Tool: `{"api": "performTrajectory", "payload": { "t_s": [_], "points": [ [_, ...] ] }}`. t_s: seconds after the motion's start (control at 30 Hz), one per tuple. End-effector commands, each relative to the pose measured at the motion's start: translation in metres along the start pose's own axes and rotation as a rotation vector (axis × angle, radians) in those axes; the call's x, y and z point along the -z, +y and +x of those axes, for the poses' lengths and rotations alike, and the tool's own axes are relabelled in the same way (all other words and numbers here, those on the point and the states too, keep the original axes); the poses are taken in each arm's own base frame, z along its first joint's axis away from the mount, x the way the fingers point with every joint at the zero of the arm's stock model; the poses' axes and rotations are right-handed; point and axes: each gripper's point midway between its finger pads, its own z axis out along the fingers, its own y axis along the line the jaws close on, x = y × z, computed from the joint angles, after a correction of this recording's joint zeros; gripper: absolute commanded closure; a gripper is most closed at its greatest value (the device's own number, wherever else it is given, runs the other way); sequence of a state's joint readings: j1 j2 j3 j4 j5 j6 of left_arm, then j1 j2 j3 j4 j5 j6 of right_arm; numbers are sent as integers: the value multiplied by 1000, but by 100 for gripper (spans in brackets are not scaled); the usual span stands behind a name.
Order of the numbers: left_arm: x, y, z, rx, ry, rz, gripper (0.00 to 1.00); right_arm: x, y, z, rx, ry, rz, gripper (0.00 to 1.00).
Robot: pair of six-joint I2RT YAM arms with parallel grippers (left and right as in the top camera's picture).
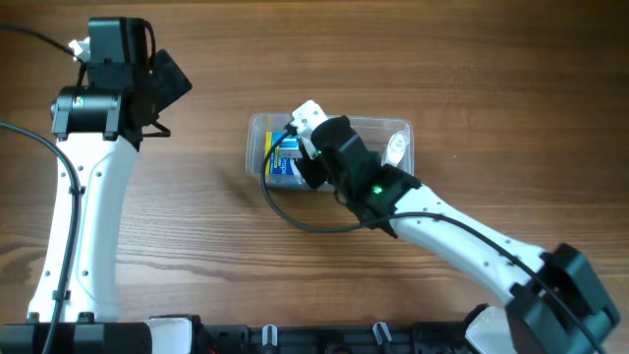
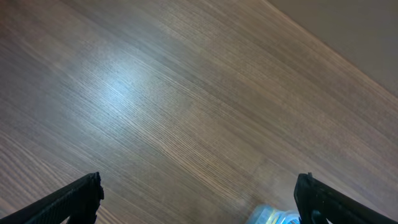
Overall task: Pack container
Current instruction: 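Carry the Panadol box with the right gripper into the container's left side, then lower the Panadol box into the container and open the right gripper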
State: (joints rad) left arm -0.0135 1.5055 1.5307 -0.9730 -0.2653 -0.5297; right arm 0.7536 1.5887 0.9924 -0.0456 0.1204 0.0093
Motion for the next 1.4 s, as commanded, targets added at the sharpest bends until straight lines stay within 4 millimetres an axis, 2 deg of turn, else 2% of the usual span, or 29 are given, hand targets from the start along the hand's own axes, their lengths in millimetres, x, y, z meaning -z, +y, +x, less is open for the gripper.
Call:
{"api": "performTrajectory", "payload": {
  "t_s": [0.0, 0.17, 0.3, 0.6, 0.87, 0.97, 1.23, 1.37],
  "points": [
    [0, 3, -4, 4, -13, -15, 0, -22, -2, 8, -175, 18, 23, 93],
    [0, 3, -4, 4, -13, -15, 0, -35, 0, 27, -193, 70, 28, 94],
    [0, 3, -4, 4, -13, -15, 0, -35, 2, 31, -194, 85, 19, 93],
    [0, 3, -4, 4, -13, -15, 0, -31, 4, 56, -232, 189, 23, 90],
    [0, 3, -4, 4, -13, -15, 0, -28, 23, 67, -240, 248, -85, 88],
    [0, 3, -4, 4, -13, -15, 0, -27, 24, 70, -240, 264, -91, 88],
    [0, 3, -4, 4, -13, -15, 0, -28, 23, 66, -236, 245, -85, 88],
    [0, 3, -4, 4, -13, -15, 0, -29, 2, 57, -231, 197, 33, 93]
  ]
}}
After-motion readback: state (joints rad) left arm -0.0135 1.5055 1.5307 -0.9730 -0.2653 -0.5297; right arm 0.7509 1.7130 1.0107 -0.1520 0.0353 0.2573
